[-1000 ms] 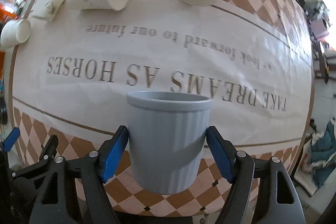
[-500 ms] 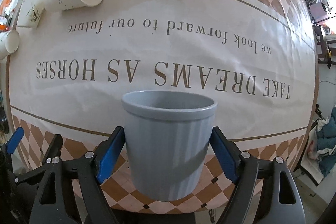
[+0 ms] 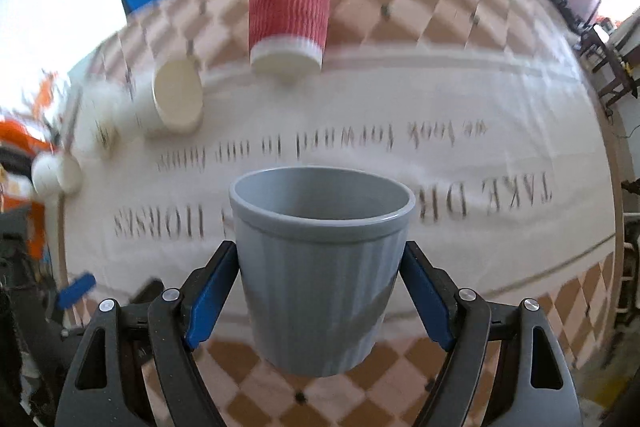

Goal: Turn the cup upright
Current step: 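Carry the upright grey mug with the right gripper over the table, then lower the grey mug onto the cloth and open the right gripper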

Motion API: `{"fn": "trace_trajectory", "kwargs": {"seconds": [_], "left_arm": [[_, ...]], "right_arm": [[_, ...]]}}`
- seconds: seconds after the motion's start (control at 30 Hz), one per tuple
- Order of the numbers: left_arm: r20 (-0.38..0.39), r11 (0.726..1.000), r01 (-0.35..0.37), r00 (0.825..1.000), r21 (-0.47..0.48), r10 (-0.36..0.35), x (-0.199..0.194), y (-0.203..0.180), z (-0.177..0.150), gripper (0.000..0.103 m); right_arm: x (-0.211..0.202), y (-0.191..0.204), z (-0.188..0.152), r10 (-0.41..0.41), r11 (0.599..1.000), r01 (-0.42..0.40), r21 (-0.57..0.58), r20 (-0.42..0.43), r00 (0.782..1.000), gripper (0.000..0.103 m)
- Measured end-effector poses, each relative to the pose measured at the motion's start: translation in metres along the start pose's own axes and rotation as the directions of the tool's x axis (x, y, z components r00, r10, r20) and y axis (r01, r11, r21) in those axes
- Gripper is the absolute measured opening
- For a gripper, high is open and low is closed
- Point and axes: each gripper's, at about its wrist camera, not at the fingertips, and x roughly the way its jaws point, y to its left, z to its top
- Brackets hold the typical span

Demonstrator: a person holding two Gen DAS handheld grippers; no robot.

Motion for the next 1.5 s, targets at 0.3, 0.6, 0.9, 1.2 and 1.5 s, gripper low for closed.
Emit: {"fn": "trace_trajectory", "kwargs": {"seconds": [0.3, 0.6, 0.9, 1.2, 1.5], "left_arm": [[0.033, 1.0, -0.019, 0.999, 0.008, 0.019, 0.012, -0.014, 0.025, 0.103], [0.042, 0.999, -0.027, 0.999, 0.041, 0.025, 0.01, -0.019, 0.009, 0.103], [0.067, 0.999, -0.027, 0.997, 0.04, 0.024, -0.012, -0.013, -0.017, 0.103], [0.132, 1.0, -0.007, 0.991, 0.022, 0.004, -0.069, -0.014, -0.049, 0.103], [0.287, 0.999, 0.042, 0.957, 0.008, -0.043, -0.181, -0.029, -0.078, 0.103]], "right_arm": [[0.012, 0.023, 0.027, -0.075, 0.997, 0.083, -0.008, 0.347, 0.935, 0.083], [0.007, 0.04, -0.01, -0.119, 0.987, 0.153, -0.053, 0.404, 0.907, 0.084], [0.003, 0.032, -0.036, -0.126, 0.987, 0.151, -0.06, 0.302, 0.945, 0.084], [-0.053, 0.015, -0.065, -0.157, 0.983, 0.176, -0.044, 0.282, 0.946, 0.1], [-0.166, -0.006, -0.079, -0.206, 0.973, 0.226, -0.044, 0.275, 0.939, 0.103]]}}
